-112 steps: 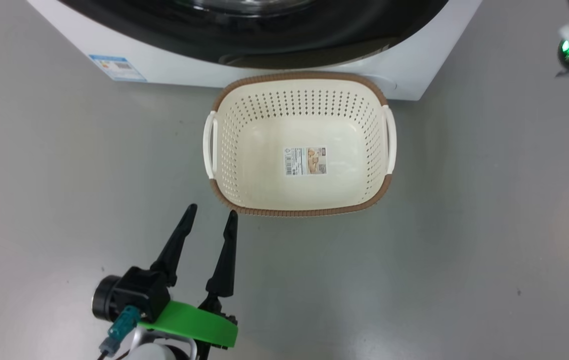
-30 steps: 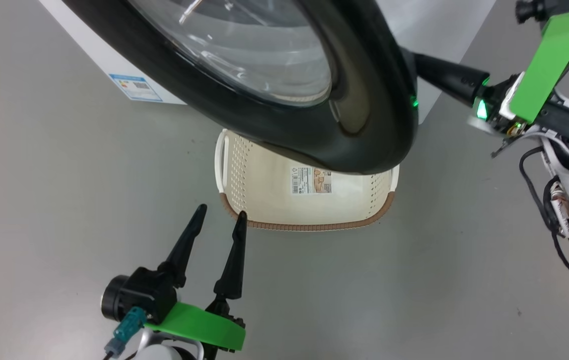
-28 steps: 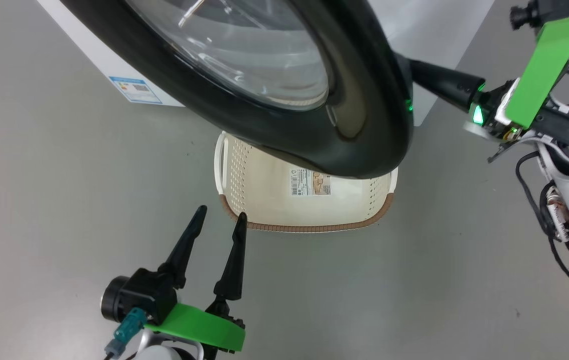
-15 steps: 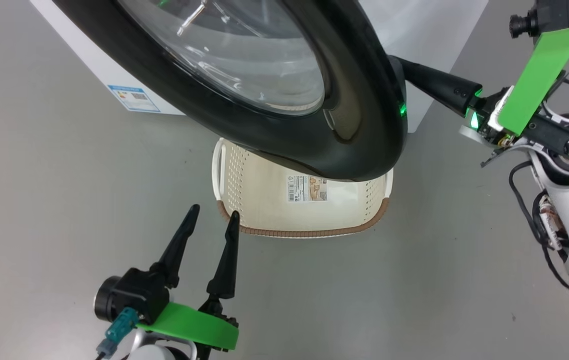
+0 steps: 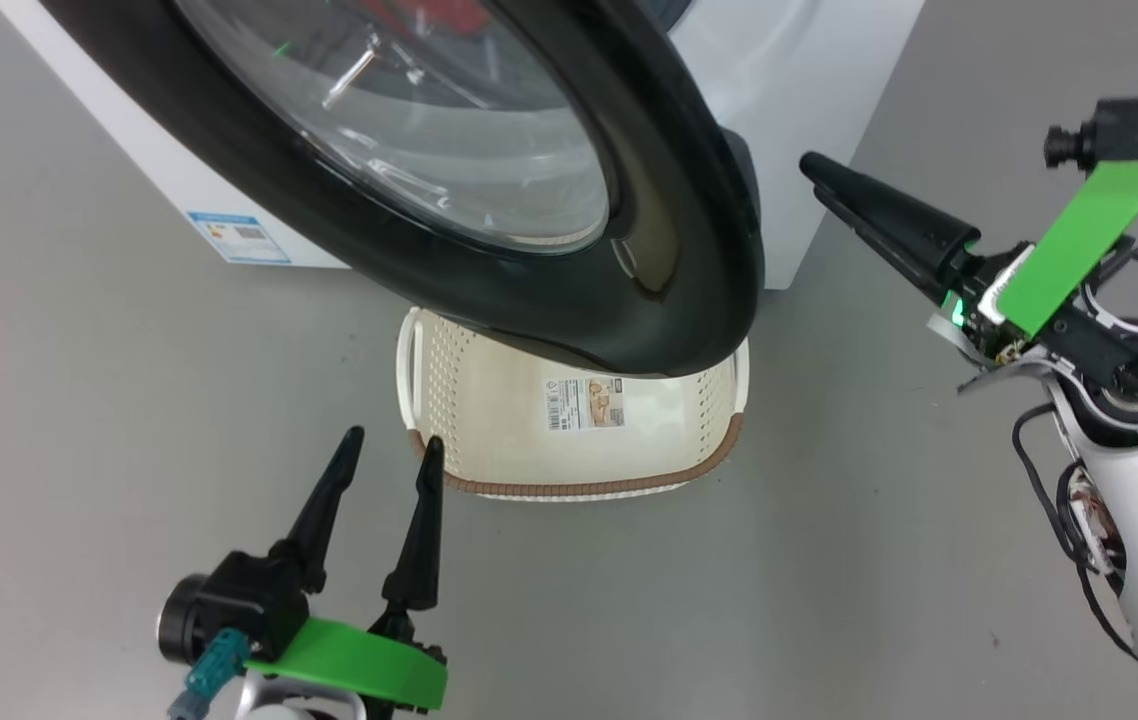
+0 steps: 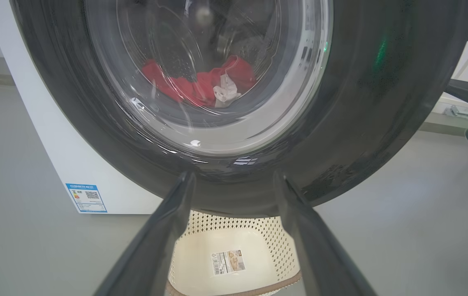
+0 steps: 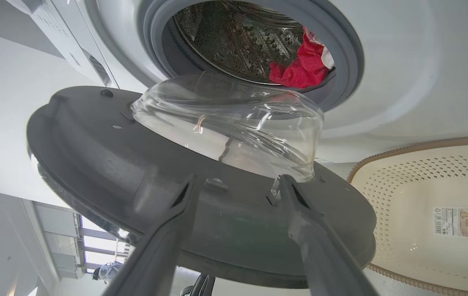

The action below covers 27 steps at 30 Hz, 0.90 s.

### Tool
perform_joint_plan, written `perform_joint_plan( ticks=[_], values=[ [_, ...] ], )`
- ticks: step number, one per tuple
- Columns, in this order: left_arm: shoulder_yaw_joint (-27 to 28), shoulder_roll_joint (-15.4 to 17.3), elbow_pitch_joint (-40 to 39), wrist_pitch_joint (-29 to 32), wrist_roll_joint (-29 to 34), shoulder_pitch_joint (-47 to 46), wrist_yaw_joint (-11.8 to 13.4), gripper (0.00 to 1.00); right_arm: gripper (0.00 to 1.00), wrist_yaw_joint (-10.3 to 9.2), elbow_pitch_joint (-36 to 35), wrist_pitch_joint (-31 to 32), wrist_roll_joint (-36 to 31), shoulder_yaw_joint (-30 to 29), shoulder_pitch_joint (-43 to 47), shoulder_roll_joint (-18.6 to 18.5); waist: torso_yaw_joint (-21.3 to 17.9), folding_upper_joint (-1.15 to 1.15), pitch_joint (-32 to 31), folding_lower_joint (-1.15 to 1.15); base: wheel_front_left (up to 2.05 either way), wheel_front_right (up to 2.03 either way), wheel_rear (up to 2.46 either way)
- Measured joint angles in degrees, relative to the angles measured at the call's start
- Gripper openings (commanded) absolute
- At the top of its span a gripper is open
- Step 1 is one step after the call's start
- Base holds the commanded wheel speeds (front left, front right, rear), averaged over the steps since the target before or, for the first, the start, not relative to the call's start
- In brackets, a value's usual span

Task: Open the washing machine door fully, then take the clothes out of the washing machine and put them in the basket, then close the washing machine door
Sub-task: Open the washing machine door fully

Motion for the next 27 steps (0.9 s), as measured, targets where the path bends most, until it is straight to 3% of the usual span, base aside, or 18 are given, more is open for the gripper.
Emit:
perform_joint_plan(
  ticks=[27],
  values=[
    [4.9, 0.0, 0.4, 0.0, 1.0, 5.7, -0.6, 1.0, 1.0, 0.0, 0.5, -8.0, 0.1, -2.8, 20.3, 1.7, -5.2, 0.0, -5.7, 0.0, 0.0, 0.0, 0.0]
  ],
)
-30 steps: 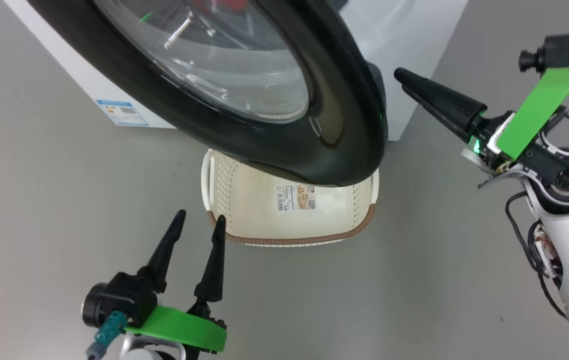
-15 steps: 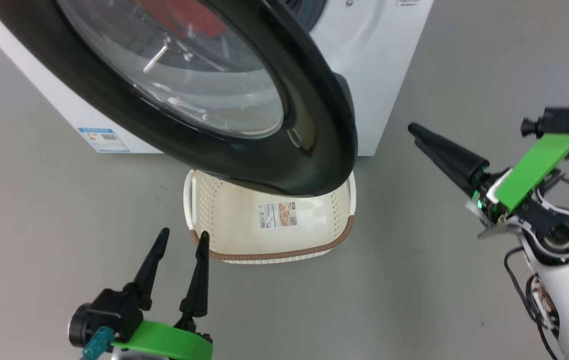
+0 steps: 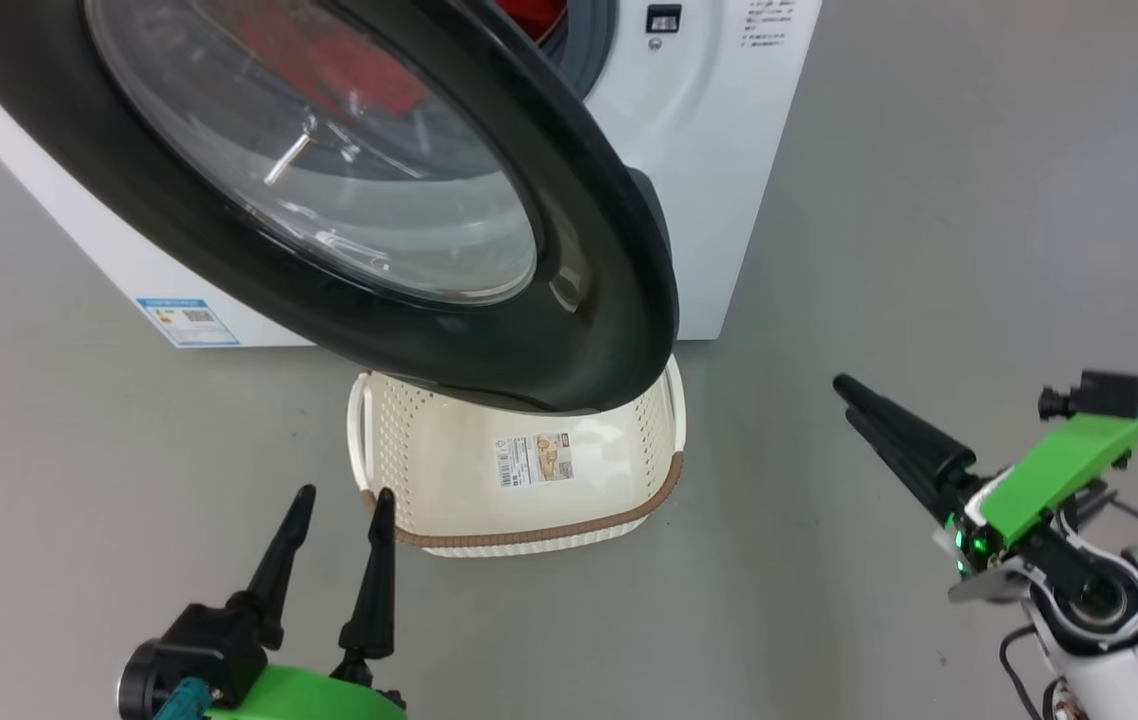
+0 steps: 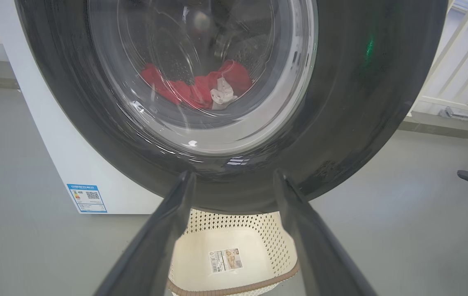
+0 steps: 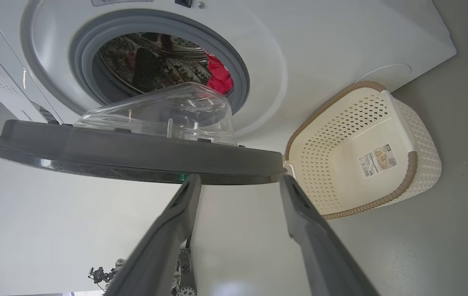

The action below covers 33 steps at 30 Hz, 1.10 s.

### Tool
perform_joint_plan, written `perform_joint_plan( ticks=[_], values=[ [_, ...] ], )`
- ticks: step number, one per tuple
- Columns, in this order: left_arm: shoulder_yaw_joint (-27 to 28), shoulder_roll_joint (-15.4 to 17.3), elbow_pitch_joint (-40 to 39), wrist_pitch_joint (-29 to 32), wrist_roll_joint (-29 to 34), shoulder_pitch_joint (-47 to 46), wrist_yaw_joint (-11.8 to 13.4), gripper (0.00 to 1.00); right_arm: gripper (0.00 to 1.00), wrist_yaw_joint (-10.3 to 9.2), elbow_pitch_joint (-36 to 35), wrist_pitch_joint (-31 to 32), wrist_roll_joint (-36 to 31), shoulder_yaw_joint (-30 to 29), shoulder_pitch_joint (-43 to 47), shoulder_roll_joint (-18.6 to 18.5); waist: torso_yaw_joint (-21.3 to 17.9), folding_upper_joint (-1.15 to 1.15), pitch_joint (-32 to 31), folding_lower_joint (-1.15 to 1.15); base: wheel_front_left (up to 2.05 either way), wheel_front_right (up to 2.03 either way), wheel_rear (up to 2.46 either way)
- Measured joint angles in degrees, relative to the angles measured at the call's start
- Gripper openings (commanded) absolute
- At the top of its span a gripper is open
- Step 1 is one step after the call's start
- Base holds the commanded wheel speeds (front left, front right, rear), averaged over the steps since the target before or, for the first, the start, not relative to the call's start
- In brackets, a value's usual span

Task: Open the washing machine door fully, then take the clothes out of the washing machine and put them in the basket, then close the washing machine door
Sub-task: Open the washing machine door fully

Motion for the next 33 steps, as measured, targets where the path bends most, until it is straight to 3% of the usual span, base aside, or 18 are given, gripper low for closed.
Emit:
perform_joint_plan(
  ticks=[12, 17, 28, 33],
  values=[
    [0.6, 0.0, 0.3, 0.0, 0.0, 1.1, -0.4, 1.0, 1.0, 0.0, 0.0, -7.5, -3.2, 1.0, 8.1, 0.0, -1.0, 0.0, -0.9, 0.0, 0.0, 0.0, 0.0],
    [0.8, 0.0, 0.4, 0.0, 0.2, 1.6, -0.4, 1.0, 1.0, 0.0, -1.2, -13.5, -6.9, 3.2, 8.6, -1.1, -1.6, 0.0, -1.3, 0.0, 0.0, 0.0, 0.0],
    [1.0, 0.0, 1.0, 0.0, 0.2, 3.5, -0.4, 1.0, 1.0, 0.01, -0.3, -34.3, -18.7, 16.6, 10.0, -6.9, -2.0, 0.0, -2.6, 0.0, 0.0, 0.0, 0.0],
    [1.0, 0.0, 1.2, 0.0, 0.2, 3.6, -0.4, 1.0, 1.0, 0.01, 2.4, -38.8, -23.5, 21.4, 9.7, -9.1, -1.8, 0.0, -3.1, 0.0, 0.0, 0.0, 0.0]
  ],
)
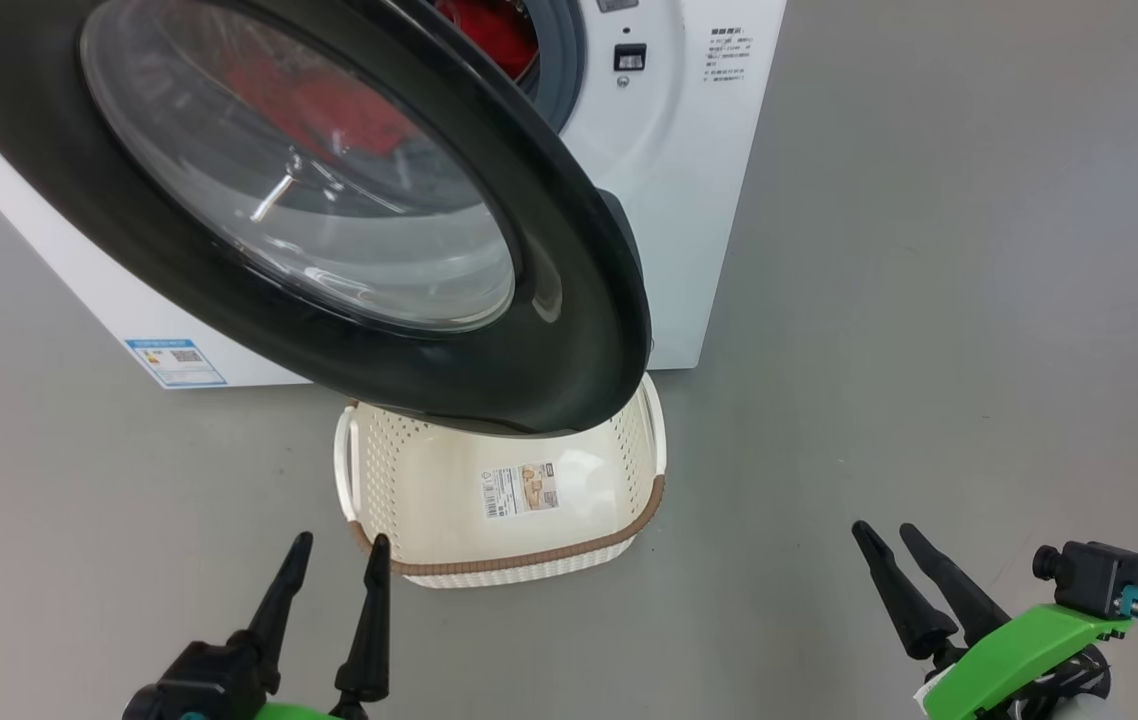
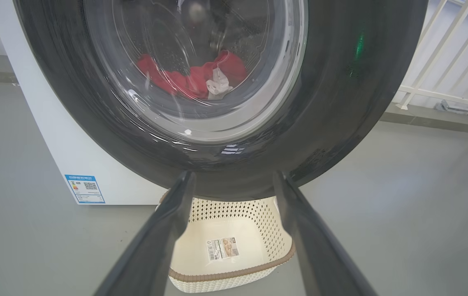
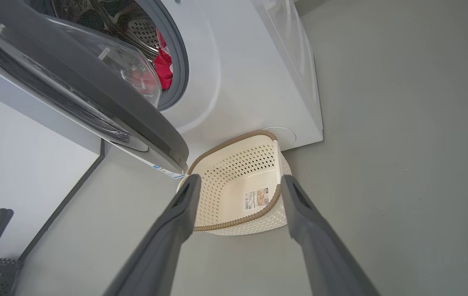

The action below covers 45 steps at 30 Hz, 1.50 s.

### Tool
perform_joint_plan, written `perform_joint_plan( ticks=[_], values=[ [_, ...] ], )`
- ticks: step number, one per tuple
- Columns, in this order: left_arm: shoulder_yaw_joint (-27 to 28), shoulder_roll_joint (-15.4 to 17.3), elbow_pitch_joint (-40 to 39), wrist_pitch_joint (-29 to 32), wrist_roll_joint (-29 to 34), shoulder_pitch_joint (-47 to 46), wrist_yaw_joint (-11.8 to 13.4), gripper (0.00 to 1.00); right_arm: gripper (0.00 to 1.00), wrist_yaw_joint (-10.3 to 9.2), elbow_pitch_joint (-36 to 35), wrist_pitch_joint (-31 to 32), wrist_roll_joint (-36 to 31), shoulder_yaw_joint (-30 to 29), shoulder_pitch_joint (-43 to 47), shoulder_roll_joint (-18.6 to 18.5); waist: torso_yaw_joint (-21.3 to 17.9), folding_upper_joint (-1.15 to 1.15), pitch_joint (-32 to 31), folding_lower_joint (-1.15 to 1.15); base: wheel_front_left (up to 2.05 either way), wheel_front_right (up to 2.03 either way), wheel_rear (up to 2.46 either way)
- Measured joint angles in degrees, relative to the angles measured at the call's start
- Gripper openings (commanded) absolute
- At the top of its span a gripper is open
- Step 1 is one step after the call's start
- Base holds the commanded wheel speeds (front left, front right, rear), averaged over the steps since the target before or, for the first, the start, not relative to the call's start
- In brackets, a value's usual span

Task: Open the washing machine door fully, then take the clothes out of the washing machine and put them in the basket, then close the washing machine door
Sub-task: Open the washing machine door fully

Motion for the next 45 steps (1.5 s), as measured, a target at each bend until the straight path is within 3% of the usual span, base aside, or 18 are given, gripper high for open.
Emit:
perform_joint_plan(
  ticks=[5, 16, 21, 28, 45],
  values=[
    [0.1, 0.0, 0.0, 0.0, 0.0, 0.6, 0.0, 1.0, 1.0, 0.0, 0.4, -0.3, -8.5, -5.1, 0.0, 0.8, 0.0, 0.0, -0.2, 0.0, 0.0, 0.0, 0.0],
    [0.3, 0.0, -0.1, 0.0, 0.0, 0.8, 0.0, 1.0, 1.0, 0.01, -5.1, -0.6, -31.4, -21.3, 6.8, 8.4, 0.0, 0.0, 0.1, 0.0, 0.0, 0.0, 0.0],
    [0.3, 0.1, -0.3, 0.0, 0.0, 0.8, 0.0, 1.0, 1.0, 0.02, -8.2, -0.6, -37.8, -26.3, 9.7, 12.3, 0.2, 0.0, 0.2, 0.0, 0.0, 0.0, 0.0],
    [0.3, 0.1, -0.6, 0.0, 0.0, 0.8, 0.0, 1.0, 1.0, 0.02, -10.8, -0.6, -42.1, -29.8, 12.0, 15.0, 0.4, 0.0, 0.2, 0.0, 0.0, 0.0, 0.0],
    [0.3, 0.1, -0.9, 0.0, 0.0, 0.8, 0.0, 1.0, 1.0, 0.02, -11.5, -0.6, -45.2, -30.8, 13.0, 15.7, 0.4, 0.0, 0.6, 0.0, 0.0, 0.0, 0.0]
  ],
)
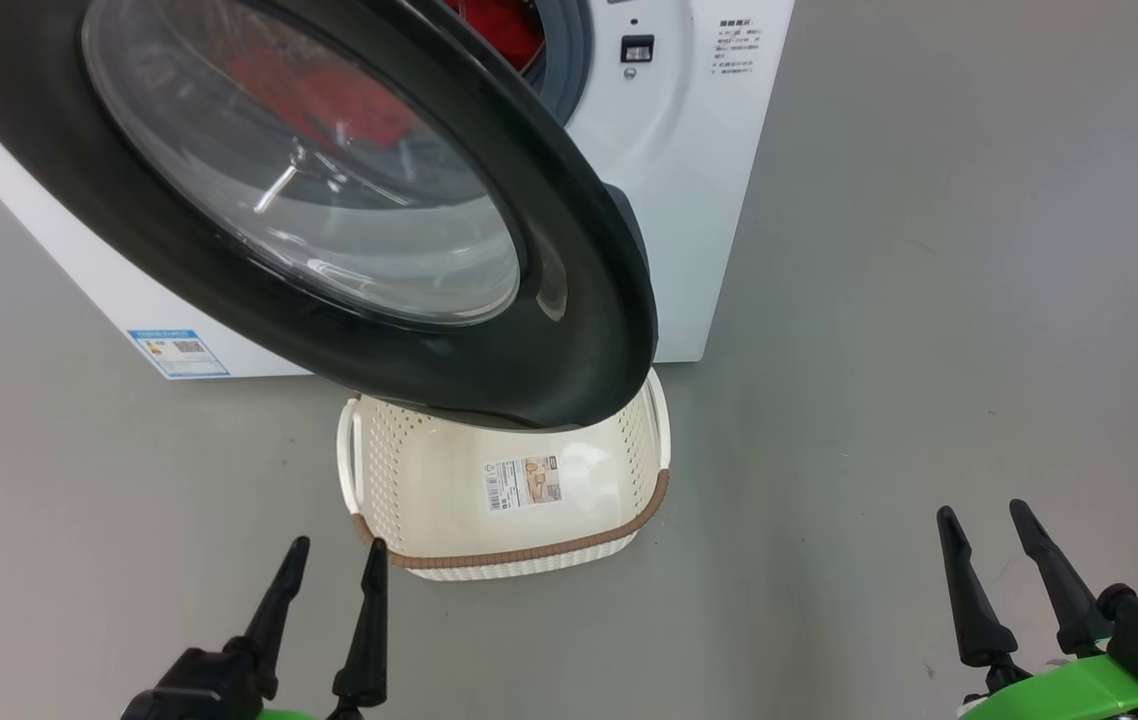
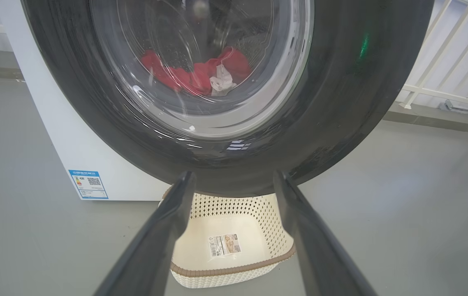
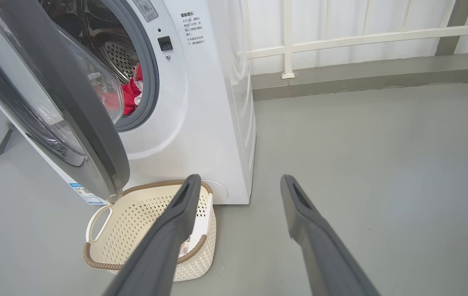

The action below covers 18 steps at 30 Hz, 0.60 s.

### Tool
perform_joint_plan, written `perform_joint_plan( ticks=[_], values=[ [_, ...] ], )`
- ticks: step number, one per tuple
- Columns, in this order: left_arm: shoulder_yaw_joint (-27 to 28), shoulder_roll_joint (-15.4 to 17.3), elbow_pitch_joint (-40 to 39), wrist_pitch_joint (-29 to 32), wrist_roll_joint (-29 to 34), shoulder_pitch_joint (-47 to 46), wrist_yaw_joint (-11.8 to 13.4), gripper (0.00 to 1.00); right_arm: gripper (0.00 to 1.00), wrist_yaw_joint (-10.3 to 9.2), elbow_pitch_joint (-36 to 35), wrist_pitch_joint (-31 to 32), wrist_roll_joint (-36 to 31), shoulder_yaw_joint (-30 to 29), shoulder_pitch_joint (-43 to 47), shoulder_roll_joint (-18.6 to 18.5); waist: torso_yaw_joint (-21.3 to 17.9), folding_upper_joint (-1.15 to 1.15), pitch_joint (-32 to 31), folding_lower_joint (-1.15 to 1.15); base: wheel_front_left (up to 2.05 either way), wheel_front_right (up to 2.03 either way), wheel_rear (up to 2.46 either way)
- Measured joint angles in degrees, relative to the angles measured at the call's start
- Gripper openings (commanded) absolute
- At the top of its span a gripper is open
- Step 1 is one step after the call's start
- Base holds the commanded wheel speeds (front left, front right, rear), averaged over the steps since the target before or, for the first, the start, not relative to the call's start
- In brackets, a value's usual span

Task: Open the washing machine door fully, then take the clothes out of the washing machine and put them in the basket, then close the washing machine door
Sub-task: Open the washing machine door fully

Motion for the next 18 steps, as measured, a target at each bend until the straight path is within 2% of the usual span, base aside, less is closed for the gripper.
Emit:
perform_joint_plan(
  ticks=[12, 16, 17, 18],
  values=[
    [-0.1, 0.0, 0.0, 0.0, 0.0, 0.0, 0.0, 1.0, 1.0, 0.0, -0.1, 0.0, -0.3, 0.6, -0.1, 0.0, 0.2, 0.0, 0.3, 0.0, 0.0, 0.0, 0.0],
    [-0.3, 0.0, -0.1, 0.0, -0.1, 0.0, 0.0, 1.0, 1.0, 0.0, -0.9, 0.0, 3.4, 1.4, -1.0, 0.3, 0.4, 0.0, 0.5, 0.0, 0.0, 0.0, 0.0],
    [-0.4, 0.0, -0.1, 0.0, -0.1, -0.1, 0.1, 1.0, 1.0, 0.0, -1.6, 0.0, 5.9, 2.4, -2.4, 0.4, 0.5, 0.0, 0.7, 0.0, 0.0, 0.0, 0.0],
    [-0.5, 0.0, -0.1, 0.0, -0.1, -0.2, 0.1, 1.0, 0.5, 0.0, -2.1, 0.0, 7.1, 2.9, -3.2, 0.4, 0.5, 0.0, 0.8, 0.0, 0.0, 0.0, 0.0]
  ],
)
